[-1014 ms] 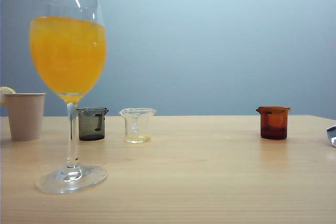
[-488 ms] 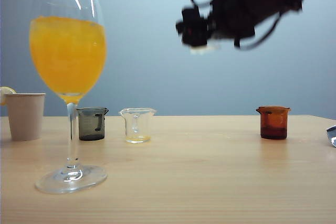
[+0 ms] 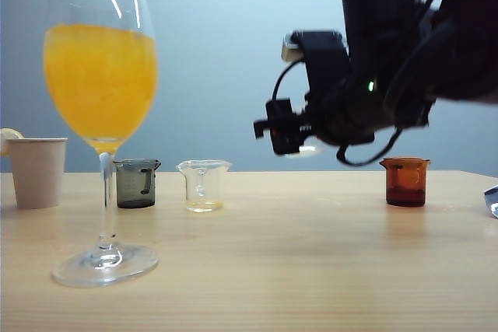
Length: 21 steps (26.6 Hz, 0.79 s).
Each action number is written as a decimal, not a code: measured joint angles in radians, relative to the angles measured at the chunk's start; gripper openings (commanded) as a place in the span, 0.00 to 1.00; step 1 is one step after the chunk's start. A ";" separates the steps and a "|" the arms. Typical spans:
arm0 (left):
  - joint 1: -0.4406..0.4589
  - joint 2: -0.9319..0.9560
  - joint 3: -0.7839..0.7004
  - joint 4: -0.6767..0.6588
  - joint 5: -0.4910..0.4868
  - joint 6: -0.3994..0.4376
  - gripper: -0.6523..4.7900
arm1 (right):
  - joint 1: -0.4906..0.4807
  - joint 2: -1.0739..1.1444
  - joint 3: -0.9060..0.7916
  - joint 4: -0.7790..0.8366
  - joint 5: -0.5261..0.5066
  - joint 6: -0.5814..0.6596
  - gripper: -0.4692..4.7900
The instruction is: Pick up the third measuring cup from the left, pour the pineapple juice inside into the goblet, and finally put the measuring cup back in its original place.
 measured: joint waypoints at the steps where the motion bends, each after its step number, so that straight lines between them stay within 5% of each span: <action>1: 0.000 0.000 0.000 0.000 0.000 0.000 0.11 | -0.001 0.021 0.001 0.017 0.001 0.004 0.09; 21: 0.000 0.000 0.000 0.012 0.000 0.000 0.11 | -0.050 0.213 0.147 0.048 0.021 0.051 0.09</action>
